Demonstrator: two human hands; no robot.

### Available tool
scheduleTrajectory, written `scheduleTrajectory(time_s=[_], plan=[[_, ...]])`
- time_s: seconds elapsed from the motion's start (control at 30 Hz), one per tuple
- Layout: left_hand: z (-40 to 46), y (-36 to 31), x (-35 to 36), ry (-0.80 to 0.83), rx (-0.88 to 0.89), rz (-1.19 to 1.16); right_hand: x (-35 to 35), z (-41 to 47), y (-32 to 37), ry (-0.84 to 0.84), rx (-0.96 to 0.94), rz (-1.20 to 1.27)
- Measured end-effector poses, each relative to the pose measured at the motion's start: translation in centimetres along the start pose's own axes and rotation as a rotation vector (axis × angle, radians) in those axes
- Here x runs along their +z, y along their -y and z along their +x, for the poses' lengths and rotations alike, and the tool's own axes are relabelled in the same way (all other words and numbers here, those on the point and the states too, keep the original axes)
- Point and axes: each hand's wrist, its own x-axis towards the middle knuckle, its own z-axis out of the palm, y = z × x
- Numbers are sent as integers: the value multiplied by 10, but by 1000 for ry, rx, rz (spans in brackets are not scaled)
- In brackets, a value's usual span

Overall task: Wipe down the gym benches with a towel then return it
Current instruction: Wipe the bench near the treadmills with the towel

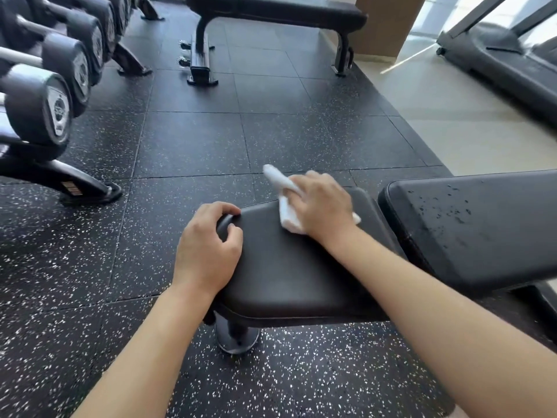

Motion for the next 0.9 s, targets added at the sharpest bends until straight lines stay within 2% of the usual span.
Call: scheduleTrajectory(time_s=[0.1, 0.2, 0.27, 0.37, 0.47, 0.53, 0.63, 0.73, 0.83, 0.9], plan=[[0, 2, 0, 5, 14, -3, -7, -56, 19, -3, -182, 87], [0, 3, 0, 3, 7, -12, -30, -116, -16, 29, -283, 143], [1, 3, 2, 2, 0, -12, -42, -119, -48, 42, -229, 122], [1, 3, 2, -6, -11, 3, -40, -79, -71, -10, -54, 73], [1, 2, 2, -12, -20, 1, -19, -24, -63, -67, 88, 24], [1, 1, 2, -9, -20, 0, -7, -4, -39, -53, 91, -13], [2, 1, 1, -2, -20, 1, -1, -22, 2, -35, -14, 23], [1, 3, 0, 10, -27, 4, -12, -83, 15, -16, -192, 133], [3, 5, 2, 43, -45, 10, -30, -118, -13, 57, -337, 161], [4, 6, 3, 46, -43, 20, -39, -101, -36, 59, -265, 157]])
